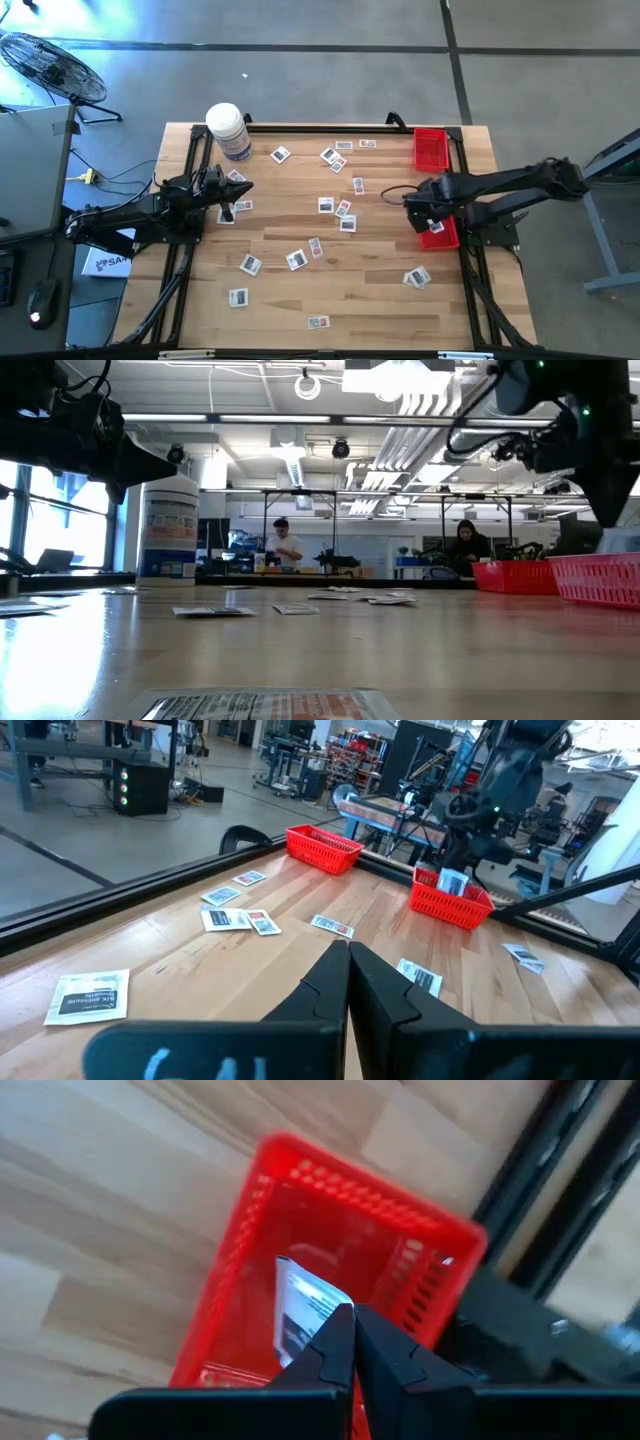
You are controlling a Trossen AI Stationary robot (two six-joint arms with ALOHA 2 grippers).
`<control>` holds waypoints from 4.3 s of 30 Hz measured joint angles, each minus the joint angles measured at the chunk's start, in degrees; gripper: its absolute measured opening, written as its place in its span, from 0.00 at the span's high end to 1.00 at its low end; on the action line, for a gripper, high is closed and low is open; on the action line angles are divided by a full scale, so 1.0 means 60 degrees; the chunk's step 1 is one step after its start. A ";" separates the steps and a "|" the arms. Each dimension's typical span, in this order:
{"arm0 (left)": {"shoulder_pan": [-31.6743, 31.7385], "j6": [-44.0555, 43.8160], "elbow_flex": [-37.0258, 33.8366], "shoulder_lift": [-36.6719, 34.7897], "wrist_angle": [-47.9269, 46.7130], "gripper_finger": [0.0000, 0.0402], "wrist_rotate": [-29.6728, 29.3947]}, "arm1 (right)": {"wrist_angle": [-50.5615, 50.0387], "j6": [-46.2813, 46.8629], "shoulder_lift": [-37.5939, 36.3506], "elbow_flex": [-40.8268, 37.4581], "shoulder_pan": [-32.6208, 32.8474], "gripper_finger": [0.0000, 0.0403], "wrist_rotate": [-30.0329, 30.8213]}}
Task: Pick & Place First Aid Supplies
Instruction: Put the towelette pack into the bottom basket
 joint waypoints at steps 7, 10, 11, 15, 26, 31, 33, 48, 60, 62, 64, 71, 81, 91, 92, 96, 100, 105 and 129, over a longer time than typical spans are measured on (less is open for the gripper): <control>0.0000 -0.0001 -0.0001 0.0000 0.0000 1.00 0.0000 | 0.1190 0.0399 0.0160 -0.0650 0.0006 1.00 -0.0120; 0.0003 -0.0004 0.0000 0.0000 0.0000 1.00 0.0000 | 0.1243 0.0311 0.0331 -0.0578 -0.0010 1.00 0.0187; 0.0000 0.0000 -0.0004 0.0000 0.0000 1.00 0.0004 | 0.1243 0.0311 0.0384 -0.0578 -0.0018 1.00 0.0170; 0.0003 -0.0004 -0.0003 0.0000 0.0000 1.00 0.0001 | 0.1168 0.0227 0.0469 -0.0578 -0.0015 0.97 0.0171; 0.0001 -0.0002 -0.0002 -0.0001 0.0000 1.00 0.0000 | 0.0060 -0.0124 0.0440 0.0089 -0.0077 0.83 0.0051; 0.0000 -0.0003 -0.0003 0.0000 0.0000 1.00 0.0000 | 0.0085 0.0277 0.0440 0.1406 0.0625 0.86 -0.0296; 0.0003 -0.0004 0.0000 -0.0002 0.0000 1.00 0.0000 | 0.0588 0.0604 0.0493 0.1793 0.1240 0.87 -0.0516; 0.0003 -0.0004 -0.0002 0.0000 0.0000 1.00 0.0000 | 0.3463 0.3015 0.3970 0.2813 0.5789 0.92 -0.2084; 0.0002 -0.0002 -0.0002 -0.0003 0.0000 1.00 0.0000 | 0.3394 0.3021 0.5453 0.2782 0.6659 0.80 -0.1992; 0.0003 -0.0004 0.0000 -0.0001 0.0000 1.00 0.0000 | 0.3572 0.3024 0.5560 0.2610 0.6659 0.78 -0.1992; 0.0000 -0.0002 -0.0004 -0.0002 0.0000 1.00 0.0000 | 0.3740 0.3026 0.5658 0.2470 0.6654 0.77 -0.2024; 0.0000 0.0000 -0.0004 -0.0003 0.0000 1.00 0.0000 | 0.3846 0.3118 0.5787 0.2369 0.6648 0.78 -0.1985; 0.0000 -0.0004 0.0000 0.0000 0.0000 1.00 0.0000 | 0.3786 0.3203 0.5787 0.2369 0.6619 0.82 -0.1893; 0.0000 -0.0003 -0.0001 -0.0003 0.0000 1.00 0.0000 | 0.3824 0.2987 0.6276 0.2391 0.6371 0.82 -0.2441; 0.0002 -0.0001 0.0000 0.0000 0.0000 1.00 0.0000 | 0.3822 0.2967 0.6318 0.2395 0.6361 0.82 -0.2476; 0.0003 -0.0002 -0.0002 -0.0002 0.0000 1.00 0.0000 | 0.3822 0.2938 0.6352 0.2398 0.6311 0.83 -0.2497; 0.0003 0.0000 0.0000 -0.0003 0.0000 1.00 0.0000 | 0.3818 0.2919 0.6356 0.2398 0.6241 0.85 -0.2569; 0.0000 -0.0004 -0.0004 -0.0004 0.0000 1.00 0.0000 | 0.3831 0.2919 0.6363 0.2391 0.6171 0.93 -0.2669; 0.0003 0.0000 -0.0004 -0.0004 0.0000 1.00 0.0000 | 0.3419 0.2572 0.4722 0.2551 0.6248 0.98 -0.2445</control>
